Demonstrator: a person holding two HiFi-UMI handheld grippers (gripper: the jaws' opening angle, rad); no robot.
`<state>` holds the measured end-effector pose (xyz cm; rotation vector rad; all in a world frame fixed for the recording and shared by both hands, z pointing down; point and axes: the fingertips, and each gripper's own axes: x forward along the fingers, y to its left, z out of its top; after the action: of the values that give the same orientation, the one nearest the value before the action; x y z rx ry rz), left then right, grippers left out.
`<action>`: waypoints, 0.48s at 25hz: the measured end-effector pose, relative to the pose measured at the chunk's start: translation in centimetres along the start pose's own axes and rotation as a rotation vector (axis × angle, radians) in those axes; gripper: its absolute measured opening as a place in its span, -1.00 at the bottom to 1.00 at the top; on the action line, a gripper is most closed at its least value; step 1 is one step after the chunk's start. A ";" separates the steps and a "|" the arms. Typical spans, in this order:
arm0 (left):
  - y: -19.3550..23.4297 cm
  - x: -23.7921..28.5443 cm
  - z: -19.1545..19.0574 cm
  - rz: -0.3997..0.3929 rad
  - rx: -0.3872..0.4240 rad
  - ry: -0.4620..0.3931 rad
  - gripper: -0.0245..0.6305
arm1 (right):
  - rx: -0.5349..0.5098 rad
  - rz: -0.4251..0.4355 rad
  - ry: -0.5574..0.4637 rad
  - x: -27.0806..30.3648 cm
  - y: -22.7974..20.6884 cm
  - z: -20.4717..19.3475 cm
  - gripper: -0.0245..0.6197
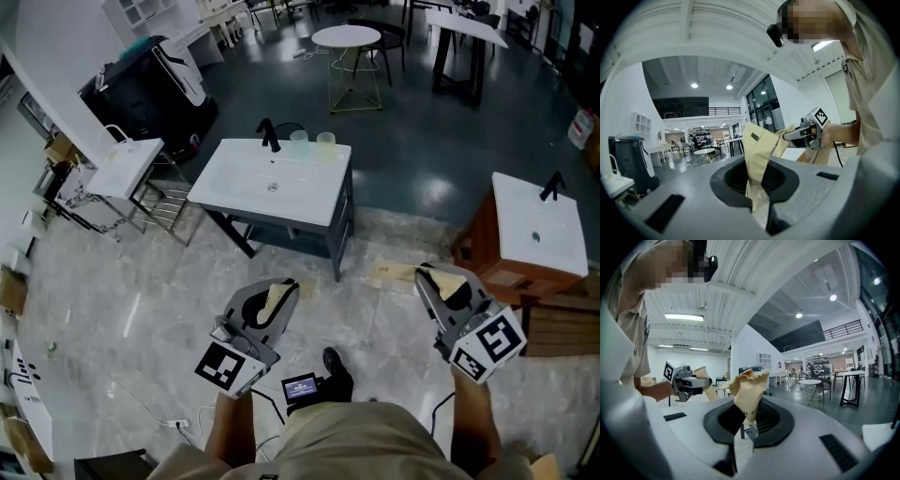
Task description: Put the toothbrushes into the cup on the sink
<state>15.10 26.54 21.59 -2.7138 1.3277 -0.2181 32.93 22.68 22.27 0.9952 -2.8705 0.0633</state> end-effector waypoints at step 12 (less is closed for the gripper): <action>15.0 5.1 -1.8 -0.043 -0.003 -0.054 -0.83 | -0.036 -0.006 0.027 16.0 -3.6 2.5 -0.82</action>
<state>6.27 13.34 21.30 -2.7321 1.2579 -0.1458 22.44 9.80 21.61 0.9895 -2.8338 0.0239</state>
